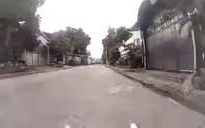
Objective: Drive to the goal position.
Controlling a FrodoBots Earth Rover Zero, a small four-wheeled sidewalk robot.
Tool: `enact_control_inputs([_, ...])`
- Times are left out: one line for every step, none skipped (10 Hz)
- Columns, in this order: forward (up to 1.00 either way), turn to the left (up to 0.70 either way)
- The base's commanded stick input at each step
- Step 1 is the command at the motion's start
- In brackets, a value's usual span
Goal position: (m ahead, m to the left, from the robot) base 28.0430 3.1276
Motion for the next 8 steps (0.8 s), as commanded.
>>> enact_control_inputs([1.0,0.0])
enact_control_inputs([1.0,0.0])
enact_control_inputs([1.0,0.0])
enact_control_inputs([1.0,0.0])
enact_control_inputs([1.0,0.0])
enact_control_inputs([1.0,0.0])
enact_control_inputs([1.0,0.0])
enact_control_inputs([1.0,0.0])
